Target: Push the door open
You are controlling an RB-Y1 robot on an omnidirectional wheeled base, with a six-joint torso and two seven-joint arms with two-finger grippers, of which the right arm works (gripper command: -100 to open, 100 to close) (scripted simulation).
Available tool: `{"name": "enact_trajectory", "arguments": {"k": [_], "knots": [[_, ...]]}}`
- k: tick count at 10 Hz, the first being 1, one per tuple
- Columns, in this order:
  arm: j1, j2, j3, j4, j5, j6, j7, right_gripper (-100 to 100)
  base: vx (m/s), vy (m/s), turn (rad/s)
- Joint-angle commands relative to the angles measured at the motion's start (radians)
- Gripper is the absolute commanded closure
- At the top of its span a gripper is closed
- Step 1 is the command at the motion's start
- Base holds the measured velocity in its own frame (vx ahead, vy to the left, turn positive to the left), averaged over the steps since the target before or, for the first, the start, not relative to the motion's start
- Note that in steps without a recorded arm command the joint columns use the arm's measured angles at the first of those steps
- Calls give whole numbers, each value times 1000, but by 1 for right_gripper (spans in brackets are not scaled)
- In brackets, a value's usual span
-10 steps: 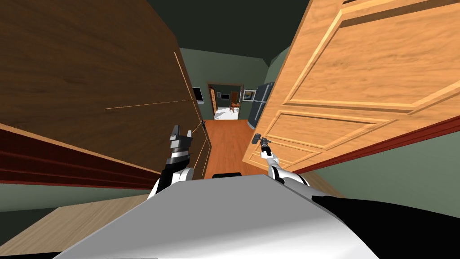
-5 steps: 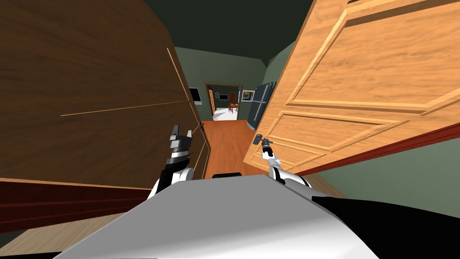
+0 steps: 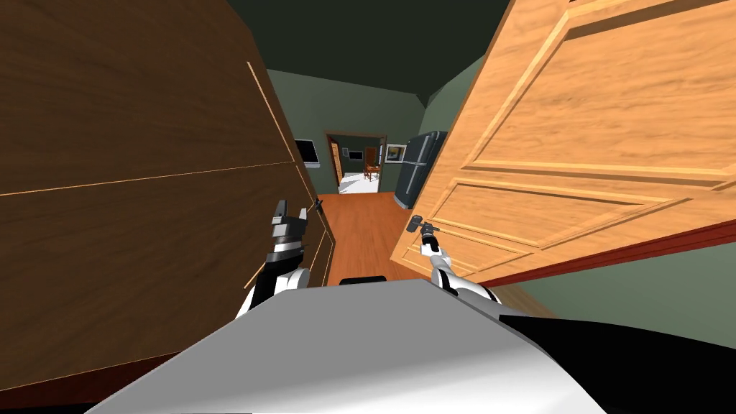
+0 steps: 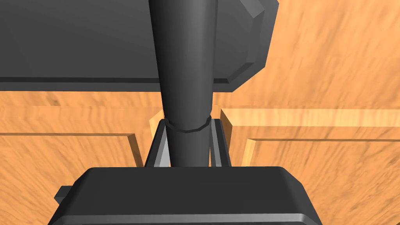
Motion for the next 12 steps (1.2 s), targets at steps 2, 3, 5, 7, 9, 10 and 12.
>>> {"name": "enact_trajectory", "arguments": {"k": [2, 3, 5, 7, 9, 10, 12], "knots": [[2, -11, -24, 2, -6, -3, 7, 100, 175, -26, -26], [4, -13, -32, 3, -8, -3, 9, 100, 180, -4, -41], [10, -17, -51, 4, -12, -3, 15, 100, 180, 19, -49], [14, -21, -67, 6, -16, -3, 20, 100, 141, -13, -40], [21, -26, -89, 7, -21, -3, 26, 100, 195, 11, -51], [24, -29, -100, 8, -23, -4, 30, 100, 216, 11, -62], [31, -34, -123, 10, -28, -4, 37, 100, 209, -9, -60]]}}
